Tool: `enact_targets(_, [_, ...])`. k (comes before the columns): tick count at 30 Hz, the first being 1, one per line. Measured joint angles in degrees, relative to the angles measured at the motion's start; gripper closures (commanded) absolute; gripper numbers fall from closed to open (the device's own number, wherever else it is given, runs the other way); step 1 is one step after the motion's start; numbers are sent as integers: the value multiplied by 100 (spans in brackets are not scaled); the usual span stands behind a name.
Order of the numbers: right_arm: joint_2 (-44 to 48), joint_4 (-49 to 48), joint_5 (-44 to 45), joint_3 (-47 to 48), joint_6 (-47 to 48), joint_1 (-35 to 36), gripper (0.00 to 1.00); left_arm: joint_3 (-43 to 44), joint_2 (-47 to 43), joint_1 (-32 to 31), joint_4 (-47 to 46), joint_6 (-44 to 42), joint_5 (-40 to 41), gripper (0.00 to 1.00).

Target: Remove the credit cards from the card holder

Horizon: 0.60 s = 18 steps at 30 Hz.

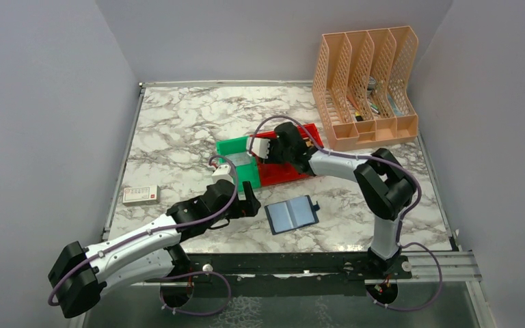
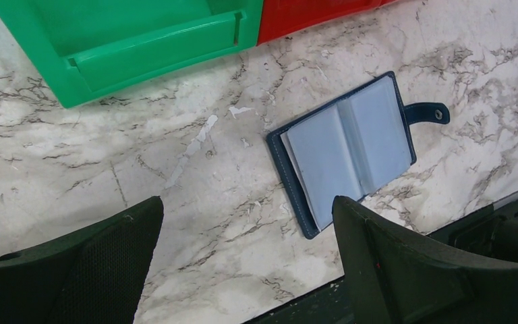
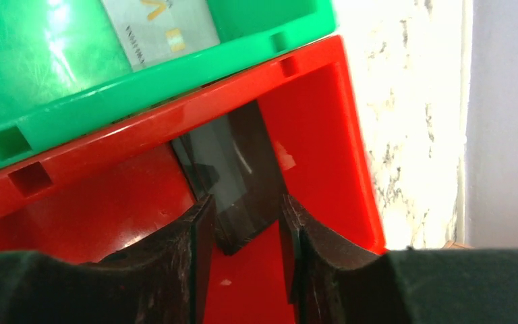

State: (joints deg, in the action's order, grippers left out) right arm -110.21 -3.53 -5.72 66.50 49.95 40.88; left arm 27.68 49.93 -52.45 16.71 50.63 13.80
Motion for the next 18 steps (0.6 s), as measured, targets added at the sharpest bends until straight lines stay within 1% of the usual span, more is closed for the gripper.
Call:
enact_targets(2, [153, -44, -2, -13, -240, 0, 54, 15, 50, 0, -39, 0, -79, 1])
enact_targets(3, [282, -96, 7, -39, -442, 0, 49, 33, 74, 0, -61, 0, -114, 1])
enact_targets(5, [643, -229, 109, -160, -1139, 0, 34, 72, 120, 0, -131, 7, -192, 3])
enact_targets(6, [935, -350, 251, -299, -1705, 0, 32, 87, 149, 0, -214, 22, -243, 5])
enact_targets(8, [1580, -437, 592, -610, -2920, 0, 33, 92, 212, 0, -389, 79, -365, 7])
enact_targets(10, [2245, -317, 828, -883, -4157, -2, 37, 92, 304, -2, -579, 162, -514, 14])
enact_targets(12, [2817, -17, 872, -1073, -5154, -7, 39, 92, 415, -2, -791, 256, -671, 20])
enact_targets(15, [3484, 619, 872, -1436, -6225, -35, 41, 87, 612, -28, -1080, 376, -868, 27])
enact_targets(18, [3978, 1145, 734, -2076, -6828, -37, 42, 66, 811, -136, -1327, 483, -973, 32])
